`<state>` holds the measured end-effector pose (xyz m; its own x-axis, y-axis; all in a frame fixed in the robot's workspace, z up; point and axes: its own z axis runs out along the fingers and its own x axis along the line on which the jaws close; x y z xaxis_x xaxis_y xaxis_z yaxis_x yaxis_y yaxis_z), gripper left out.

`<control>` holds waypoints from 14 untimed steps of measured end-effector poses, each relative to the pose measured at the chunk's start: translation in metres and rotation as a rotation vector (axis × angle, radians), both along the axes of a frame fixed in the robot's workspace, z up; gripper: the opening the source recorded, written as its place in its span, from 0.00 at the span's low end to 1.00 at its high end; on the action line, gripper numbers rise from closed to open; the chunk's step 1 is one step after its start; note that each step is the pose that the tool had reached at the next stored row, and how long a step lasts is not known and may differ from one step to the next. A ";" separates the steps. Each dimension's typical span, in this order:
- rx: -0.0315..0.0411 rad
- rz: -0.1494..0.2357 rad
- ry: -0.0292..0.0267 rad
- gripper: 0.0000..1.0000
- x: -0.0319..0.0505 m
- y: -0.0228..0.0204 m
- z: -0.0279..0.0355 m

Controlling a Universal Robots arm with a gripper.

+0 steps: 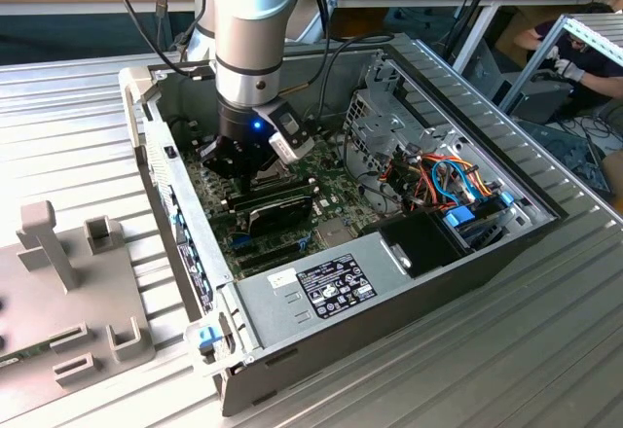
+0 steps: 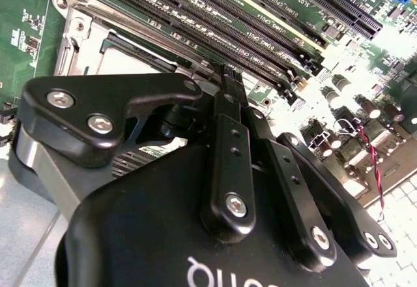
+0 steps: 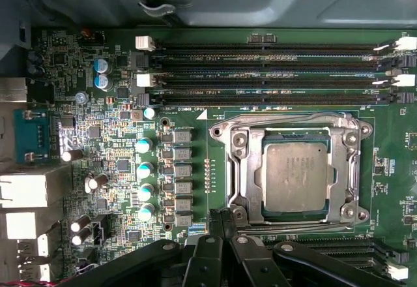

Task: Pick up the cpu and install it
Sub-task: 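Install the second cpu locking lever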

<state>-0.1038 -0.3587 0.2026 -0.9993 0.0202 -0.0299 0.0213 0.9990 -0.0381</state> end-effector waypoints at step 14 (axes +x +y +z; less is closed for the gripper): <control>0.0000 0.000 0.0000 0.11 0.0000 -0.0009 0.0000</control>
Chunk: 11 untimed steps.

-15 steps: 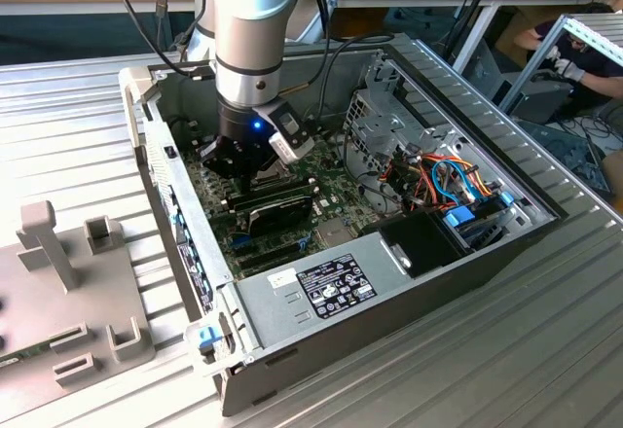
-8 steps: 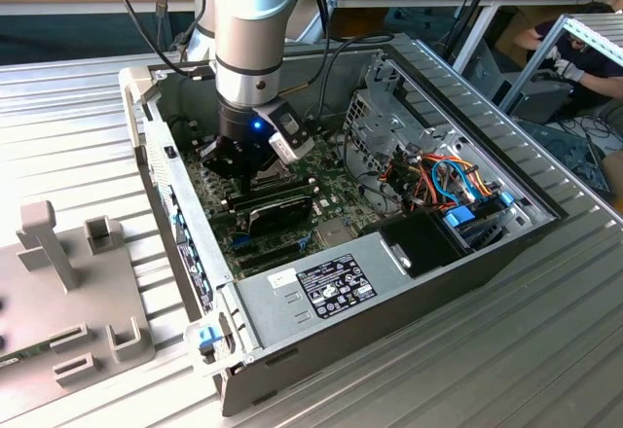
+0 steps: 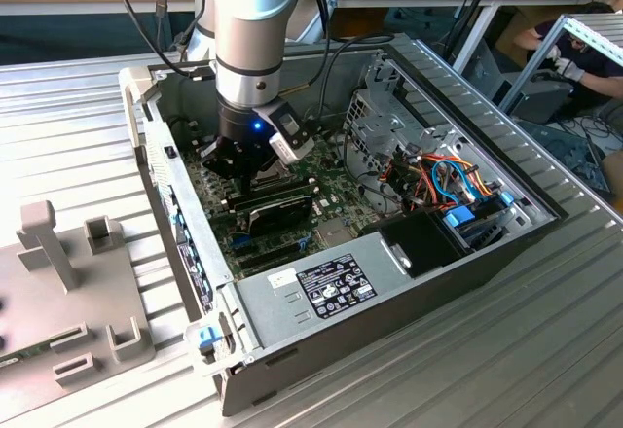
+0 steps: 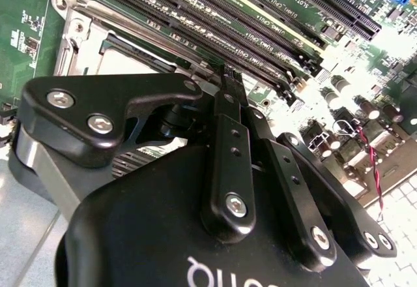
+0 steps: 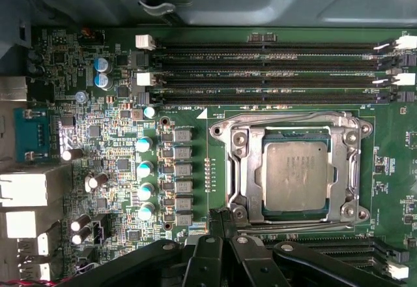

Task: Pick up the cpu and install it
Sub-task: 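Install the second cpu locking lever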

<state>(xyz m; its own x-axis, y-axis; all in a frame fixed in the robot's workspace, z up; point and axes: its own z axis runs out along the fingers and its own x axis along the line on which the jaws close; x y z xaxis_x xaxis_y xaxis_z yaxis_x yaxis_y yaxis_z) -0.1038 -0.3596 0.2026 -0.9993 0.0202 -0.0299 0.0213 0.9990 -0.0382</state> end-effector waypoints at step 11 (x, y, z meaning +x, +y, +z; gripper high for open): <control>-0.0003 0.000 0.0000 0.11 0.0000 -0.0008 0.0005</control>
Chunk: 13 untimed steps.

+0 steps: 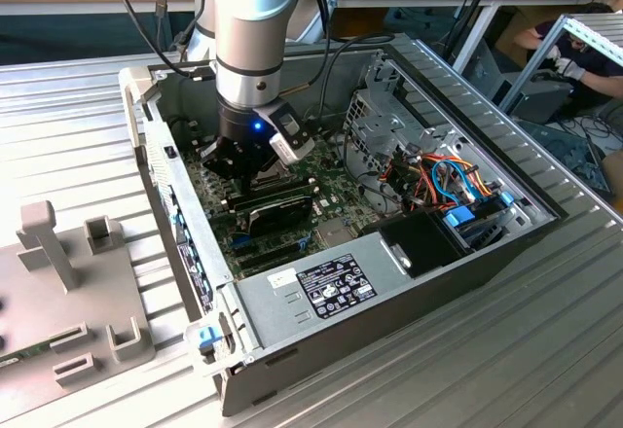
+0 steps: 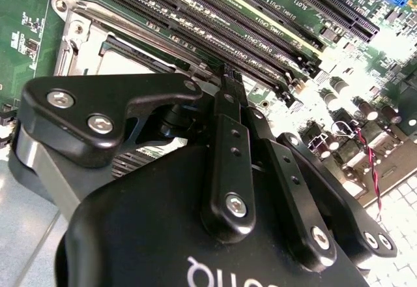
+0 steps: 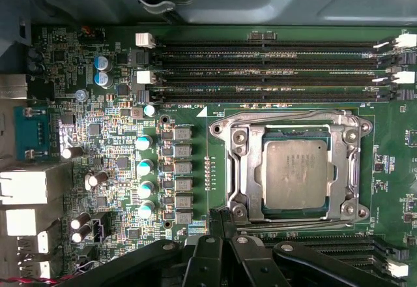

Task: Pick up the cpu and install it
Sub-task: 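Install the second cpu locking lever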

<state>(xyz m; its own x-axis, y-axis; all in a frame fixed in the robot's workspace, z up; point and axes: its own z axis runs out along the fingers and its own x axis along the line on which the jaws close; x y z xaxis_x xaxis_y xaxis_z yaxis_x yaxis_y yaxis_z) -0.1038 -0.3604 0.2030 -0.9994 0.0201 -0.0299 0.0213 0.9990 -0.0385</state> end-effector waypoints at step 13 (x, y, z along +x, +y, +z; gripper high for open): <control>0.0013 0.000 -0.0005 0.11 -0.0014 -0.0002 0.0000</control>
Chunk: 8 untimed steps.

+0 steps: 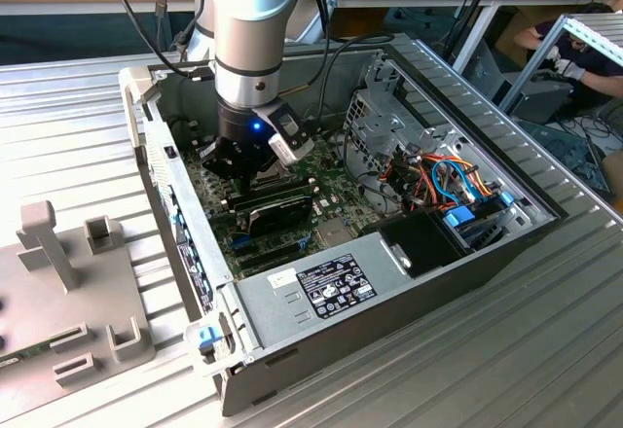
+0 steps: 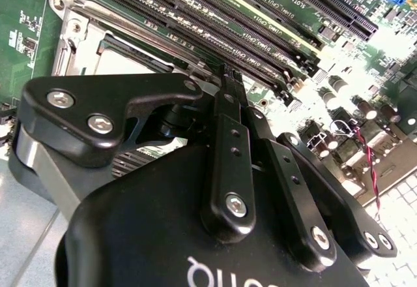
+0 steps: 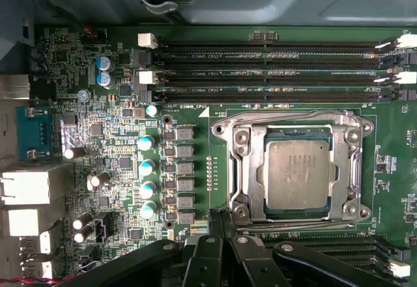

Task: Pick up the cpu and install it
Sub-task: 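Install the second cpu locking lever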

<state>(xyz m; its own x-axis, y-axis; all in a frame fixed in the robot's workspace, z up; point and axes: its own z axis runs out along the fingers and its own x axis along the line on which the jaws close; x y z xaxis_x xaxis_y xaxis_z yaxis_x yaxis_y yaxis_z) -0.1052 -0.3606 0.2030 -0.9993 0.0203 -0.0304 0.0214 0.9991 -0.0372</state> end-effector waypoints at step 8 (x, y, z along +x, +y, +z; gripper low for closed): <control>-0.0006 0.000 -0.0001 0.11 0.0000 -0.0001 0.0000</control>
<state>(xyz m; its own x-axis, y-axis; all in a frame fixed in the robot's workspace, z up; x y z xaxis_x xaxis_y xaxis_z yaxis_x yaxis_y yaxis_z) -0.1051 -0.3607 0.2030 -0.9993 0.0202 -0.0305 0.0213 0.9991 -0.0378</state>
